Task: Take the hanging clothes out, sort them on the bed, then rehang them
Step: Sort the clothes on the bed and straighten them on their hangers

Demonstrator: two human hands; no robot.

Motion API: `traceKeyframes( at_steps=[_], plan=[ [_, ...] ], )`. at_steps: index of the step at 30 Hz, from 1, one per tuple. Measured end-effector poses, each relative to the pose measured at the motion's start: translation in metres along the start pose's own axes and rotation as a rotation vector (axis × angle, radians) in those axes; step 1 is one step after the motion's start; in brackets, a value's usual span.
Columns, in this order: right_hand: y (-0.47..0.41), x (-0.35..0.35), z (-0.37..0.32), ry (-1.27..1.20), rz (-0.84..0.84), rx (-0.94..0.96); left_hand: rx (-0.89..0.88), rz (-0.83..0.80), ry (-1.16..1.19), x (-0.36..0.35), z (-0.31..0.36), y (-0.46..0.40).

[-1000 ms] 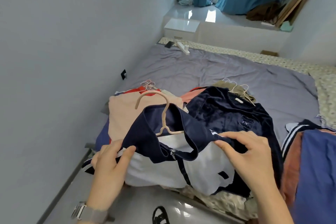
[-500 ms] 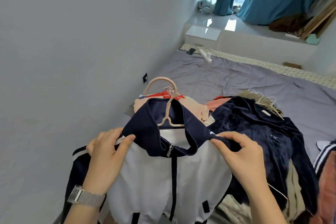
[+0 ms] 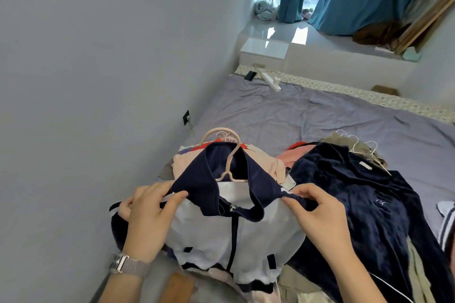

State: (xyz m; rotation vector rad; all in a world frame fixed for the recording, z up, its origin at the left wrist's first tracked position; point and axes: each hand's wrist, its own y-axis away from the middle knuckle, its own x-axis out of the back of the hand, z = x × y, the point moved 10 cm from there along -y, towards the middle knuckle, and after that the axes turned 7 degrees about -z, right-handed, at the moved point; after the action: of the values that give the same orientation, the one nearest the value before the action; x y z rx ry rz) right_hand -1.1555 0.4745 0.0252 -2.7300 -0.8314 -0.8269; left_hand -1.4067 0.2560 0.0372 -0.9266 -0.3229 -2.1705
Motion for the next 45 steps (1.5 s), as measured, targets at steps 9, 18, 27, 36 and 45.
traceKeyframes(
  at_steps=[9,18,27,36,45],
  plan=[
    [-0.176,-0.026,-0.010,0.055,-0.173,0.106,-0.023,-0.027,-0.082,-0.022,0.001,-0.183],
    [-0.362,-0.157,0.121,0.458,-0.521,0.013,0.085,-0.347,-0.225,-0.194,-0.112,-0.401],
    [-0.365,-0.241,0.289,0.690,-0.702,-0.321,0.069,-0.663,-0.294,-0.370,-0.191,-0.401],
    [-0.274,-0.030,0.451,0.427,-0.403,-0.728,0.005,-0.960,-0.227,-0.505,-0.111,-0.297],
    [-0.225,0.169,0.638,0.523,-0.346,-0.927,-0.144,-0.815,-0.252,-0.634,0.064,-0.263]
  ],
)
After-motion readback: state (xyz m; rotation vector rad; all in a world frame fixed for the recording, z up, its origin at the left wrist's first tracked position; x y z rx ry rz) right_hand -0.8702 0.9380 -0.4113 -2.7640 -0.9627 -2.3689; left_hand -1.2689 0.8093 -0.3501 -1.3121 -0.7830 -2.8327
